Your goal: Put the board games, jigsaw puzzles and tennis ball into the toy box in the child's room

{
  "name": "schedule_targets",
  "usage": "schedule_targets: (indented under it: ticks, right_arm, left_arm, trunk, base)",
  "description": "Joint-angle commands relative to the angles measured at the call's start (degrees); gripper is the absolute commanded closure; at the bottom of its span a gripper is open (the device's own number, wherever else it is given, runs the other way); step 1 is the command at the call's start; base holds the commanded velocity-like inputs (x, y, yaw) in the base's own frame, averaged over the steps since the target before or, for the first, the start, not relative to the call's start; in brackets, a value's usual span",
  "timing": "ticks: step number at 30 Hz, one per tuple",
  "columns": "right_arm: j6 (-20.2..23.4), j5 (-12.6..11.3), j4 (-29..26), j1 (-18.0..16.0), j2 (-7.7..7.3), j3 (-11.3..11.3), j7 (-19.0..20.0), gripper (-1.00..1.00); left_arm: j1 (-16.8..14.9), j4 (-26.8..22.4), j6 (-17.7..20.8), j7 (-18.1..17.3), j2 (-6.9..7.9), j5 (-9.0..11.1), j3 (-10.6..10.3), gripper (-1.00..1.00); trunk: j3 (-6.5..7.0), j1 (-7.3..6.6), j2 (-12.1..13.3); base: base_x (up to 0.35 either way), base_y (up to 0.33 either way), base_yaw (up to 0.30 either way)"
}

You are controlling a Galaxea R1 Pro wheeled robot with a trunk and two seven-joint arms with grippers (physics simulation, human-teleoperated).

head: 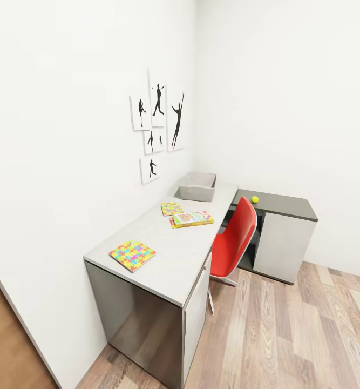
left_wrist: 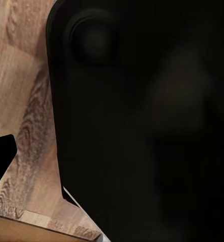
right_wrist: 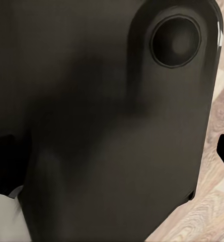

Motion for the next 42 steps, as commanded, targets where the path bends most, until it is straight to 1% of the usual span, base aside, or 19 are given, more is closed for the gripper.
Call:
schedule_targets:
  ticks: [1,5,9,42]
  right_arm:
    - [0.0,0.1,0.0,0.0,0.01,0.0,0.0,-1.00]
    - [0.0,0.4,0.0,0.0,0.02,0.1,0.0,-1.00]
    - [0.0,0.5,0.0,0.0,0.02,0.2,0.0,-1.00]
    - [-0.1,0.4,0.0,0.0,0.03,0.2,0.0,-1.00]
  left_arm:
    - [0.0,0.0,0.0,0.0,0.00,0.0,0.0,-1.00]
    - [0.0,0.0,0.0,0.0,-0.01,0.0,0.0,-1.00]
    - [0.0,0.0,0.0,0.0,-0.01,0.0,0.0,-1.00]
    - [0.0,0.0,0.0,0.0,-0.01,0.0,0.0,-1.00]
  trunk:
    - [-0.04,0.00,0.0]
    - [-0.04,0.00,0.0]
    - [-0.04,0.00,0.0]
    - [-0.04,0.00,0.0]
  base:
    - [0.000,0.000,0.000]
    - [0.000,0.000,-0.042]
    - [0.000,0.000,-0.178]
    - [0.000,0.000,-0.272]
